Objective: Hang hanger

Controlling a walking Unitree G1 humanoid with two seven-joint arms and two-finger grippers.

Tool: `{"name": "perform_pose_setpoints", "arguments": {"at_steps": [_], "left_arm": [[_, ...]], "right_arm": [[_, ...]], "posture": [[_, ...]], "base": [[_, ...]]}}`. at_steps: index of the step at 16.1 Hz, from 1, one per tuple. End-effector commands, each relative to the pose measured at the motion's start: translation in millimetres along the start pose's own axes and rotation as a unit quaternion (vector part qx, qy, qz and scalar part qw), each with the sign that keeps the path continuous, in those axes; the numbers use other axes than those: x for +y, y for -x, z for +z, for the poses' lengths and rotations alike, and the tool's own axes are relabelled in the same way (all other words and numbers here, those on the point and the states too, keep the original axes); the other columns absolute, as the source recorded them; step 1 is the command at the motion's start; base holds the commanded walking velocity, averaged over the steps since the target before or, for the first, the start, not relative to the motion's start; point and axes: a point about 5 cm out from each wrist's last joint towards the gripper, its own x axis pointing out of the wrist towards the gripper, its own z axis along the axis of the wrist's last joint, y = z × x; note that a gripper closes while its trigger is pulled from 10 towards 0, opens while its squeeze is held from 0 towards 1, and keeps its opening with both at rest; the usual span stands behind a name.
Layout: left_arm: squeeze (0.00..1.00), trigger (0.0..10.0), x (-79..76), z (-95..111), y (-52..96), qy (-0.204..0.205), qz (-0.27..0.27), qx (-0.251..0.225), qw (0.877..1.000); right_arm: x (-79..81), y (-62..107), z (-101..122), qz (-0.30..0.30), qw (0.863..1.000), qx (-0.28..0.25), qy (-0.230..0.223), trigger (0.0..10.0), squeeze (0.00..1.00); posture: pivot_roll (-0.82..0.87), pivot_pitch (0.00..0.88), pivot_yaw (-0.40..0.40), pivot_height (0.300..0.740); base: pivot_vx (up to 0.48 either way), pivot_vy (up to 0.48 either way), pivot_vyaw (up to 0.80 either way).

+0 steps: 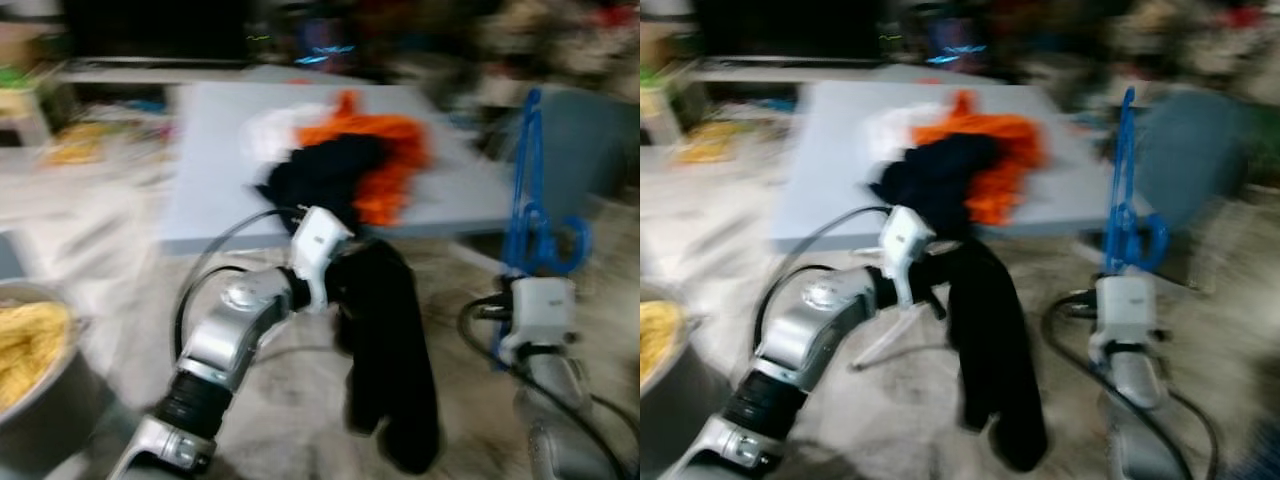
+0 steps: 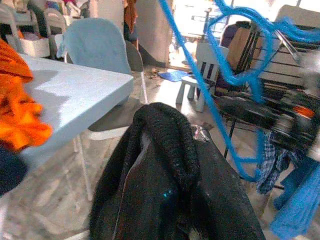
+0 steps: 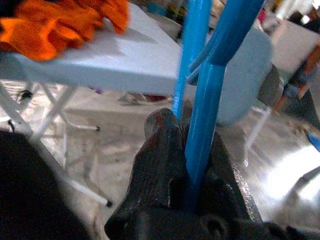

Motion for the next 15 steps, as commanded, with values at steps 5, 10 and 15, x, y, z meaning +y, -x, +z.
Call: {"name": "perform_pose_setpoints", "arguments": {"at_steps": [5,10,15], "left_arm": [[0.0,10.0,5.0,12.2,-5.3,0.027,0.017,-0.016,0.999],[0.0,10.0,3.3,9.0,-8.1,0.067,0.018,-0.011,0.998],[0.0,10.0,3.1,8.9,-8.6,0.069,0.016,-0.012,0.997]], "right_arm": [[1.4,-3.4,8.1,0.006,1.0,-0.017,-0.001,10.0,0.0],[0.1,-3.2,8.4,0.008,1.0,-0.015,0.001,10.0,0.0],[1.6,-1.9,5.7,0.009,1.0,-0.011,0.0,10.0,0.0]], "posture": [[0.05,0.0,-0.075,0.74],[0.03,0.0,-0.084,0.74],[0.03,0.0,-0.087,0.74]], "base": [[0.0,0.146,0.0],[0.0,0.48,0.0],[0.0,0.48,0.0]]}}
